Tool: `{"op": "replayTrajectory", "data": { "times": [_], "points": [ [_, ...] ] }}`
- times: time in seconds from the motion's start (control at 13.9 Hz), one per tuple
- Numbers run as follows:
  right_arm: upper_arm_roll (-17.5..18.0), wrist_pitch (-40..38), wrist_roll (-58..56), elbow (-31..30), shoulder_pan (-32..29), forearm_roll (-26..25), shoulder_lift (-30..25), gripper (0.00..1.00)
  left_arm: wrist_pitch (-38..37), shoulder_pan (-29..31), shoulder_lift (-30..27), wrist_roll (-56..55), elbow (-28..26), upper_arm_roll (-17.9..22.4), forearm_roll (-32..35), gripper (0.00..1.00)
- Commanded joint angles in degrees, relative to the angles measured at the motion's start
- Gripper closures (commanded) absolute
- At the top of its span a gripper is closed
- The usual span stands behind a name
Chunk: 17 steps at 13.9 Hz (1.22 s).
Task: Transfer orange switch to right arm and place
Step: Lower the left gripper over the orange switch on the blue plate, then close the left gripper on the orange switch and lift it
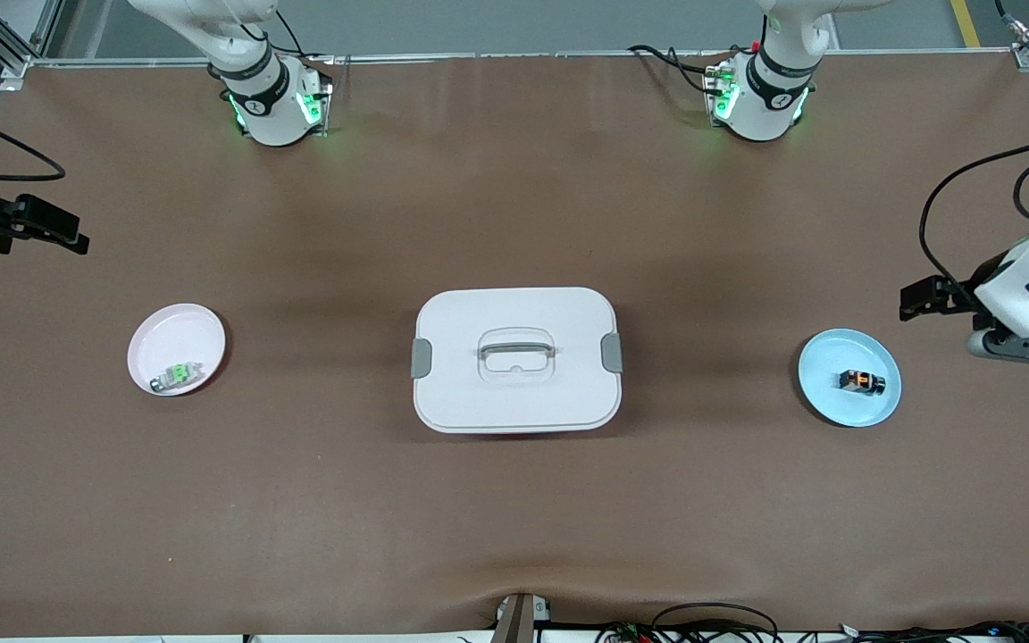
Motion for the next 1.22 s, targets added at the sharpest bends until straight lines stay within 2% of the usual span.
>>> {"op": "replayTrajectory", "data": {
  "times": [0.0, 0.22, 0.57, 1.15],
  "points": [
    [-0.1, -0.5, 0.9, 0.5, 0.5, -1.0, 0.3, 0.00, 8.8, 0.3, 0.9, 4.2, -5.8, -0.1, 0.3, 0.00],
    [-0.1, -0.5, 0.9, 0.5, 0.5, -1.0, 0.3, 0.00, 18.5, 0.6, 3.7, 5.5, -10.2, -0.1, 3.5, 0.00],
    [-0.1, -0.5, 0.9, 0.5, 0.5, -1.0, 0.3, 0.00, 26.4, 2.6, 10.9, 7.8, -11.3, -0.2, 4.2, 0.00],
    [-0.1, -0.5, 0.9, 0.5, 0.5, -1.0, 0.3, 0.00, 31.7, 5.4, 17.2, 11.0, -11.2, -0.2, 5.2, 0.00]
  ]
}}
